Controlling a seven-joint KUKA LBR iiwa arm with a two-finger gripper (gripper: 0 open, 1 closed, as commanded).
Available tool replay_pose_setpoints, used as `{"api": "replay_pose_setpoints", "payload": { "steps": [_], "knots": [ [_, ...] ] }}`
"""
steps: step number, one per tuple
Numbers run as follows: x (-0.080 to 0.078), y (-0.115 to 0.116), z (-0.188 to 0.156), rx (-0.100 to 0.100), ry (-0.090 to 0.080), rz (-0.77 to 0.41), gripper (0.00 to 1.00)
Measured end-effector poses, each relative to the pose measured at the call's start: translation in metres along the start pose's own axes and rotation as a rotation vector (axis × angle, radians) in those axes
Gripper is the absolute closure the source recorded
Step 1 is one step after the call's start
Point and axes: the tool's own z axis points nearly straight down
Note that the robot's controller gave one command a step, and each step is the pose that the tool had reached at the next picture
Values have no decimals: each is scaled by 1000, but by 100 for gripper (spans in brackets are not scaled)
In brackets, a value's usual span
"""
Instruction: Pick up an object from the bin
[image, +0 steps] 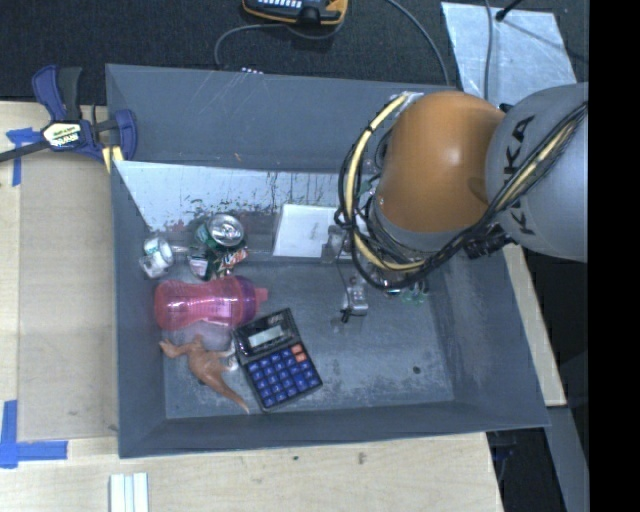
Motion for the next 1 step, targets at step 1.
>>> {"api": "replay_pose_setpoints", "payload": {
  "steps": [1],
  "knots": [
    [0,0,0,0,0,0,0]
  ]
}}
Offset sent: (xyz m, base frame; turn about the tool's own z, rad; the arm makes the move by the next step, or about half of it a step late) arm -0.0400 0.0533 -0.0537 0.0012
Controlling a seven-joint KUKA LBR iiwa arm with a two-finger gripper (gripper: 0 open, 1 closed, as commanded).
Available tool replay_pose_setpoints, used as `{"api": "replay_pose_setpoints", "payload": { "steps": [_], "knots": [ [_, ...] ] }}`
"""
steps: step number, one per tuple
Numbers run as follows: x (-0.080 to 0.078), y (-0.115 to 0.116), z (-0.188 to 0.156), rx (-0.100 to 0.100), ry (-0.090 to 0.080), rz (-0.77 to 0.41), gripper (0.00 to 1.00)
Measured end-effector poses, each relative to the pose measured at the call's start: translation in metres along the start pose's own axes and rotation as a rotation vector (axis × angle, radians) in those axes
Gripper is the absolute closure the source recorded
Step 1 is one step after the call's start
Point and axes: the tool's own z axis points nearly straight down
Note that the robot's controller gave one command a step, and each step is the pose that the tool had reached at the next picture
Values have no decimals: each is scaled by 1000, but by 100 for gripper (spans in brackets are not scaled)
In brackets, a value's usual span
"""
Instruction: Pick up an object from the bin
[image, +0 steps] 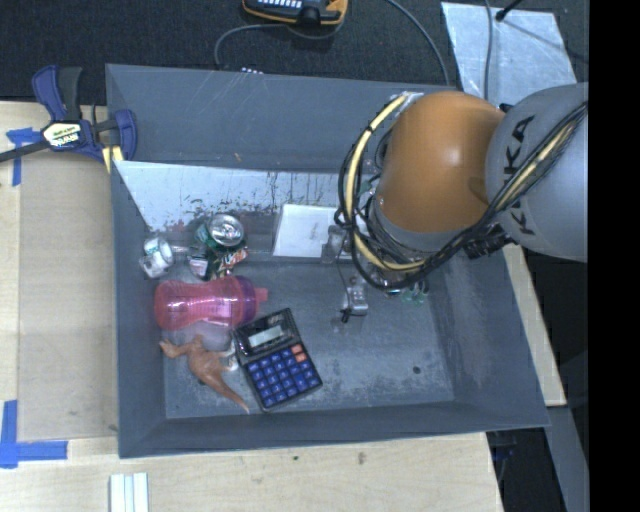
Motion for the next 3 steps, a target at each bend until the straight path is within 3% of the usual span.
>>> {"api": "replay_pose_setpoints", "payload": {
  "steps": [1,2,3],
  "knots": [
    [26,34,36,0,-6,4,0],
    [37,56,56,-2,5,-27,0],
    [23,62,88,-1,-11,-103,0]
  ]
}}
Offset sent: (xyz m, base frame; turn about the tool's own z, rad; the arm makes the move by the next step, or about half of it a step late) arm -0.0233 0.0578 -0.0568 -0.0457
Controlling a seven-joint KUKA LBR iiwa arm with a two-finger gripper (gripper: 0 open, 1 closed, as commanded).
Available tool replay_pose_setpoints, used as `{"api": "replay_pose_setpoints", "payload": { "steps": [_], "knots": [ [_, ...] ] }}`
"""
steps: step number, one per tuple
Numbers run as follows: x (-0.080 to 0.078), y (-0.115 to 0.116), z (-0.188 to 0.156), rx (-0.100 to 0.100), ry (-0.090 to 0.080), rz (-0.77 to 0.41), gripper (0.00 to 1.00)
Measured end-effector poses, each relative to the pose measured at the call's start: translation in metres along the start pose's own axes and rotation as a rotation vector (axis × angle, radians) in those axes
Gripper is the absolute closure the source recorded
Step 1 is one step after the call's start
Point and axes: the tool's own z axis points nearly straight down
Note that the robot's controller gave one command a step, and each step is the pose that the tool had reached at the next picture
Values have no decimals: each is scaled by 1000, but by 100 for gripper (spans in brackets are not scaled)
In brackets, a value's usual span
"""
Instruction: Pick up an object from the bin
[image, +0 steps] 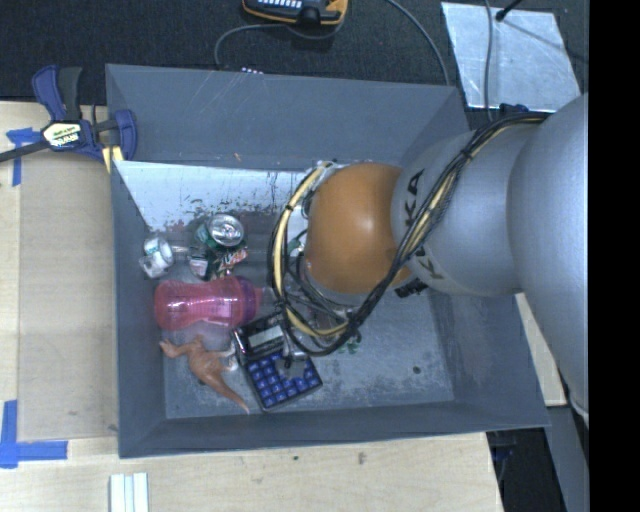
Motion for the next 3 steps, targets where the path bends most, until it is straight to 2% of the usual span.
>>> {"api": "replay_pose_setpoints", "payload": {
  "steps": [1,2,3],
  "knots": [
    [0,-10,38,-3,19,-162,100],
    [0,-10,38,-3,19,-162,100],
    [0,-7,0,-2,22,-156,100]
  ]
}}
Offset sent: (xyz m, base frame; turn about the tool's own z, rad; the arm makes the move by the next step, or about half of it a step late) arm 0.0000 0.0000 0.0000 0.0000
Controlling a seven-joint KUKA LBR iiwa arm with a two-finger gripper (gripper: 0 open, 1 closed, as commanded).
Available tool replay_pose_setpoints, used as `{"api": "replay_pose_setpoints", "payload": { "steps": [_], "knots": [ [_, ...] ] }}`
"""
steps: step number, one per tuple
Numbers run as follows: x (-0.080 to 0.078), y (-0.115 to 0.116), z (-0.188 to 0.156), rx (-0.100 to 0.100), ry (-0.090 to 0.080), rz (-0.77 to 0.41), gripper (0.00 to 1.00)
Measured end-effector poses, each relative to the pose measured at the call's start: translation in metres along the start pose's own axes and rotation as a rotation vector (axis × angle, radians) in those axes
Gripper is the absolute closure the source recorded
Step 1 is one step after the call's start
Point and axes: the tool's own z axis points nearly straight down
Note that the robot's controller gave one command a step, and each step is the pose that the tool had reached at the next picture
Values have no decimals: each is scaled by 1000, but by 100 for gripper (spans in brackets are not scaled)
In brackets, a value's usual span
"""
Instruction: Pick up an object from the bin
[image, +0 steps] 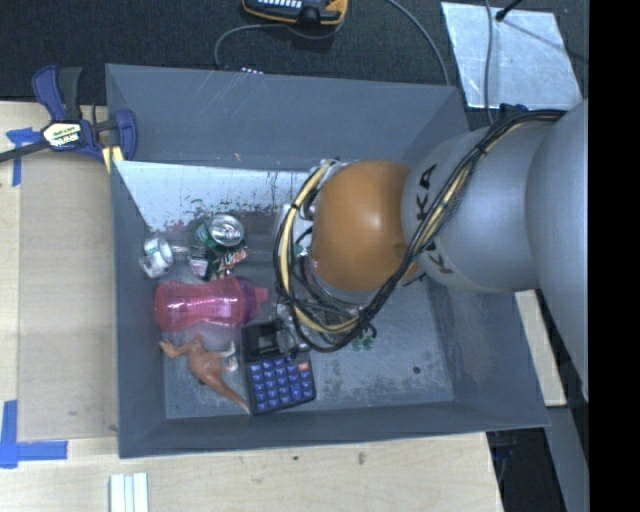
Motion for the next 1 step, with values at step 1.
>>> {"api": "replay_pose_setpoints", "payload": {
  "steps": [1],
  "knots": [
    [-10,-1,-22,0,-18,-4,100]
  ]
}}
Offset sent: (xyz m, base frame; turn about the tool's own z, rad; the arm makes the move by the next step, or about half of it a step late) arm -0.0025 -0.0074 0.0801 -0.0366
